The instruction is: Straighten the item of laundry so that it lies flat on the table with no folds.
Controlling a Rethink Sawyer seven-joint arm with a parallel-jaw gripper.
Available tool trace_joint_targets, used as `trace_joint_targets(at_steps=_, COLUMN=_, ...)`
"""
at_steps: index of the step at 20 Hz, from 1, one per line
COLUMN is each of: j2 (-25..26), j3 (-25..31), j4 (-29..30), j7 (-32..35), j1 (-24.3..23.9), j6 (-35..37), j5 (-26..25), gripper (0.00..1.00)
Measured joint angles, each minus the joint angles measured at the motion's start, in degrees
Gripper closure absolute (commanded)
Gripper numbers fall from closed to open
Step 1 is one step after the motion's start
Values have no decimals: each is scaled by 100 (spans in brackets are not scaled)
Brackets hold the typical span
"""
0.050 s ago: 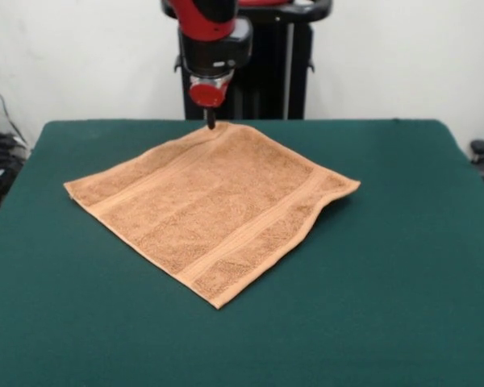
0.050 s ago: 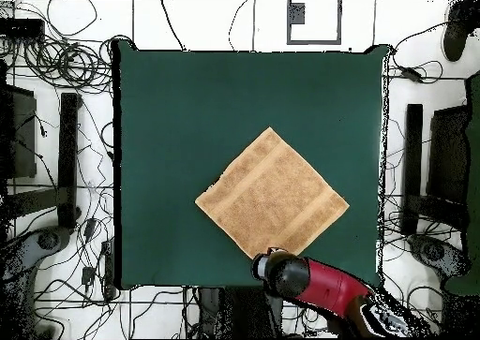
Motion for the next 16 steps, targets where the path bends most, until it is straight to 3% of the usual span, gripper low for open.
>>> trace_joint_targets(at_steps=16, j2=-241, j3=49, j4=-447, j7=0, j1=694, j6=748, j5=266, gripper=0)
